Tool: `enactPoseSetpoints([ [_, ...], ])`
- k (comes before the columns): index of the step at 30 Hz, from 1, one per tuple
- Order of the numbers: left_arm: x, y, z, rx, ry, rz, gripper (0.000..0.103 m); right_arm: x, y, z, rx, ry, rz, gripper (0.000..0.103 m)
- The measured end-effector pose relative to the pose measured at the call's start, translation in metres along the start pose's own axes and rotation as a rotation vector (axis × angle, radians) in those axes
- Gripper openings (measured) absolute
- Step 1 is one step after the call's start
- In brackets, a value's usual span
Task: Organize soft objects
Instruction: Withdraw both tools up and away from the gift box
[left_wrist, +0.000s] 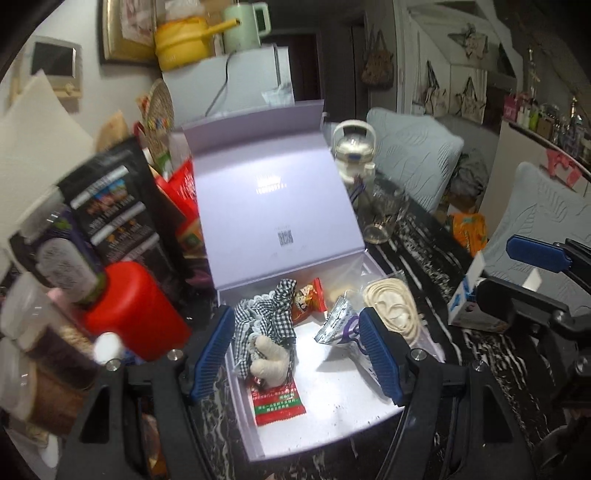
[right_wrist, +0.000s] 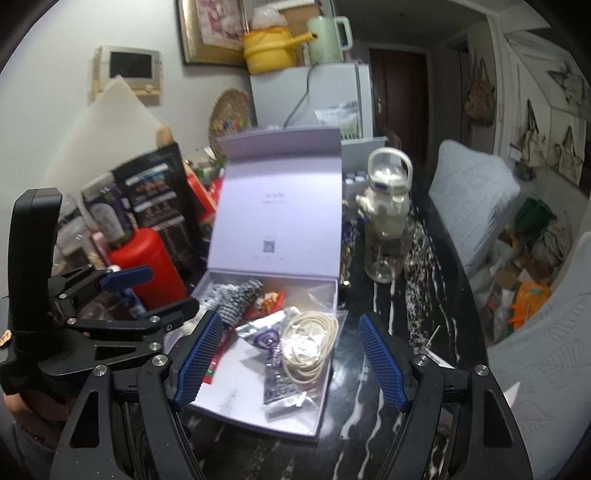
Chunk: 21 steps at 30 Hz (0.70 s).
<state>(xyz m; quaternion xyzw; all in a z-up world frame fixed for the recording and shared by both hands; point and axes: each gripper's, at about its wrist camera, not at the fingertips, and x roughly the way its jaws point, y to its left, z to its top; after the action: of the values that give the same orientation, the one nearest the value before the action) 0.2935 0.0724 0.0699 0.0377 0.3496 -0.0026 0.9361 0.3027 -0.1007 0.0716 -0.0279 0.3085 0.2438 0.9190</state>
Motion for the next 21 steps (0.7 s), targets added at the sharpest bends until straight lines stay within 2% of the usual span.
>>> enactPoseSetpoints([
  [5,-0.041,0.000,-0.004,0.007,-0.062,0.007,0.069,-0.039,0.015,-0.002,-0.013,-0.096,0.004,0.077],
  [11,-0.085,-0.002,-0.014,0.023,-0.138,0.023,0.071,-0.077,0.031,-0.008,-0.023,-0.172,0.011,0.080],
  [12,-0.091,-0.002,-0.016,0.019,-0.148,0.023,0.082,-0.082,0.033,-0.009,-0.025,-0.179,0.012,0.081],
  [13,-0.096,-0.002,-0.018,0.014,-0.159,0.022,0.088,-0.088,0.036,-0.012,-0.028,-0.191,0.012,0.083],
  [14,-0.101,-0.001,-0.021,0.008,-0.173,0.026,0.102,-0.094,0.039,-0.015,-0.029,-0.201,0.012,0.085],
  [17,-0.119,0.000,-0.031,-0.007,-0.227,0.054,0.103,-0.107,0.045,-0.025,-0.029,-0.219,0.013,0.089],
  [21,-0.133,0.000,-0.043,-0.011,-0.237,0.022,0.103,-0.118,0.051,-0.036,-0.033,-0.232,-0.017,0.090],
])
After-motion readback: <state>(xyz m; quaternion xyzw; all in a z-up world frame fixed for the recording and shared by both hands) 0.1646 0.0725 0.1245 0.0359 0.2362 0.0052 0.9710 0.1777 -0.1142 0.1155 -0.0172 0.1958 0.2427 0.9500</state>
